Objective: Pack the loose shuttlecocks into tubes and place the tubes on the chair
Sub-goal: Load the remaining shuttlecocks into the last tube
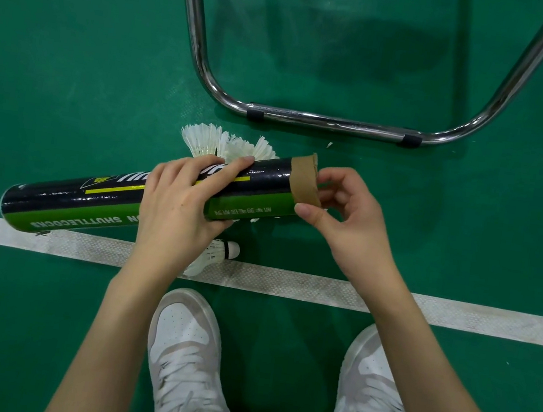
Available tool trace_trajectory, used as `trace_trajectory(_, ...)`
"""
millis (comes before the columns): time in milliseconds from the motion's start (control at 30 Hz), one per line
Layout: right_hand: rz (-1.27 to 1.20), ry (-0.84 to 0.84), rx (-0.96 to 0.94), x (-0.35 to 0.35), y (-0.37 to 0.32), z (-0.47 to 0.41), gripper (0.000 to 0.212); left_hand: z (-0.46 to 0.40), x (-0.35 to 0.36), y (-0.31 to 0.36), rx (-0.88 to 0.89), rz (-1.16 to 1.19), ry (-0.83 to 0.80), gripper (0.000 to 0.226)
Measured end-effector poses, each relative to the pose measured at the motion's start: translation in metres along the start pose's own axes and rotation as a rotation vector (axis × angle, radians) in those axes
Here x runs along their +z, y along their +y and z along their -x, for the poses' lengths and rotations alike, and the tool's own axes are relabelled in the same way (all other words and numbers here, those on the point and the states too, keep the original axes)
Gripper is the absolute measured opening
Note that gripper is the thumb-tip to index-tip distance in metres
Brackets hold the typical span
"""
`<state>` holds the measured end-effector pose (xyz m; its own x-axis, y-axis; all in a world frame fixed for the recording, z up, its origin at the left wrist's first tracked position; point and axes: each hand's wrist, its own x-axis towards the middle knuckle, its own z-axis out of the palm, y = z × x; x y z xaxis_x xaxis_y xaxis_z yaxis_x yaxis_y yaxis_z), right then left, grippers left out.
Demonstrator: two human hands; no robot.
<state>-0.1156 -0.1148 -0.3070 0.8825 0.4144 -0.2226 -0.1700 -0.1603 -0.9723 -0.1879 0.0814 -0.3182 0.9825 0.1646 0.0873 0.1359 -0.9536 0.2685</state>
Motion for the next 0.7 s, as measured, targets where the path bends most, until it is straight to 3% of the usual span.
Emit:
trace_trajectory(300,-0.066,-0.163,0.026,0.0017,-0.0014,0.0031,0.026,-0.0005,-0.0017,0.0035,0.005,0.009,0.006,0.083)
trace_trajectory(700,0.056,-0.098,-0.047,0.0020,-0.0045,0.0003,0.033,-0.0013,-0.0028,0.0033,0.015,0.014,-0.003,0.085)
